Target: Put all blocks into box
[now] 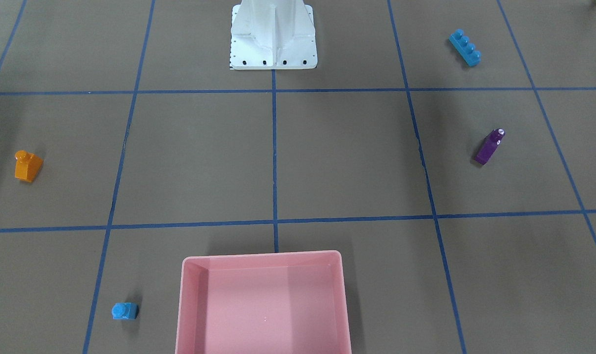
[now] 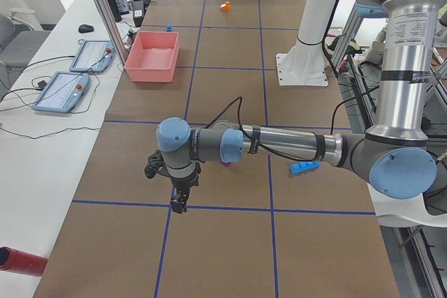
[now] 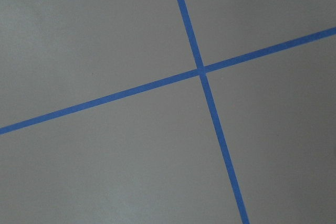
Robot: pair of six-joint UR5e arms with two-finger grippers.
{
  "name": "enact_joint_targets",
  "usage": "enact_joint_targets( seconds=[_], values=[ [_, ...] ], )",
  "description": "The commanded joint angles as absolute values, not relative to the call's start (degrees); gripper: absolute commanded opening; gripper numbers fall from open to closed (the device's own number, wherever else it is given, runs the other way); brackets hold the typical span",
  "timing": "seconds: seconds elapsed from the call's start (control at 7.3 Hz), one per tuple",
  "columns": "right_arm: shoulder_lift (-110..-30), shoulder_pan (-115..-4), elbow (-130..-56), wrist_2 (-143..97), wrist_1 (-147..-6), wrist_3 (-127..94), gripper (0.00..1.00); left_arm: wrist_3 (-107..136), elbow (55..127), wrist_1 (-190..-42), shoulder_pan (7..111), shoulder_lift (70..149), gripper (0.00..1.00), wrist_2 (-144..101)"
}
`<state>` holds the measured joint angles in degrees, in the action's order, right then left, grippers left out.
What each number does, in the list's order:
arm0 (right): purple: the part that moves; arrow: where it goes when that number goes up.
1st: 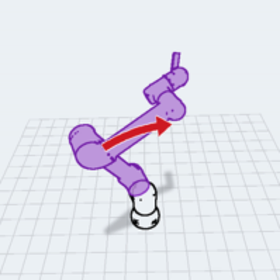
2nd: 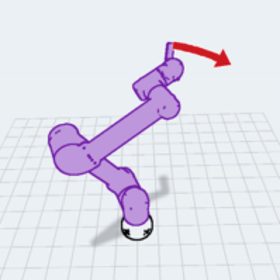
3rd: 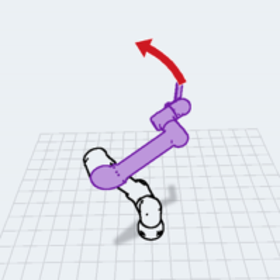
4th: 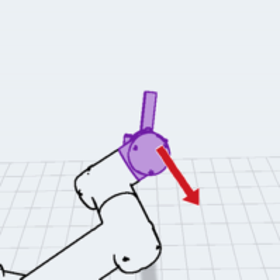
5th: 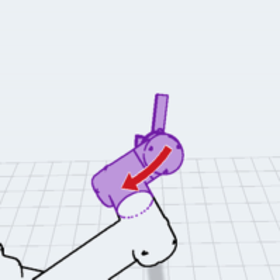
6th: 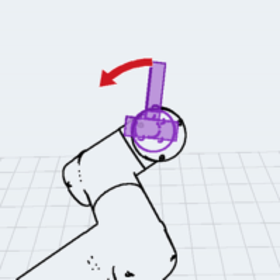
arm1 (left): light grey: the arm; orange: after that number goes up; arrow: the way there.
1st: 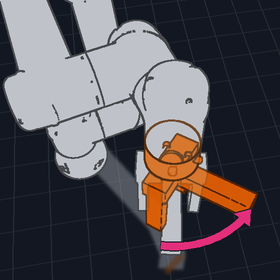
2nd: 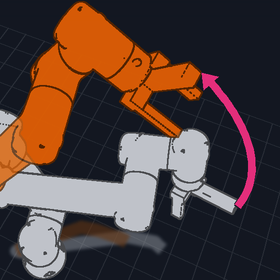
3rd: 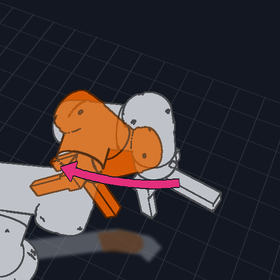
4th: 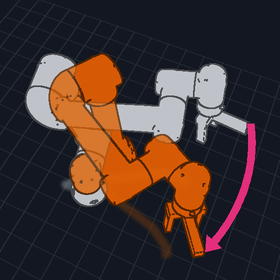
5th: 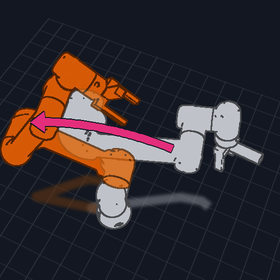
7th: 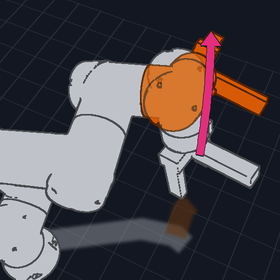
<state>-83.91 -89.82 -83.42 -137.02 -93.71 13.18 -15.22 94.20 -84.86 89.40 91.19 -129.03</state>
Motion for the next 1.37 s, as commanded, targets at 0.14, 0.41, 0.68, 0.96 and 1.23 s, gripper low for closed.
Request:
enact_joint_targets(
  seconds=[0.14, 0.41, 0.68, 0.96, 1.23],
  values=[
    [-83.4, -89.8, -84.1, -137.2, -93.6, 13.2, 1.00, -14.7, 95.0, -84.5, 89.3, 92.0, 1.00, -129.0],
    [-83.1, -89.0, -88.9, -137.5, -93.7, 10.2, 1.00, -14.7, 98.2, -85.8, 88.9, 92.5, 1.00, -129.1],
    [-83.7, -83.7, -91.5, -140.2, -90.8, 1.2, 1.00, -14.6, 99.4, -86.0, 88.9, 91.8, 1.00, -136.7],
    [-86.7, -76.8, -91.7, -140.2, -83.9, -6.0, 1.00, -14.6, 99.3, -85.9, 88.9, 91.8, 1.00, -139.1],
    [-86.4, -66.4, -91.4, -132.1, -72.9, -28.5, 1.00, -14.5, 99.8, -86.0, 88.9, 92.5, 1.00, -139.0]
  ],
)
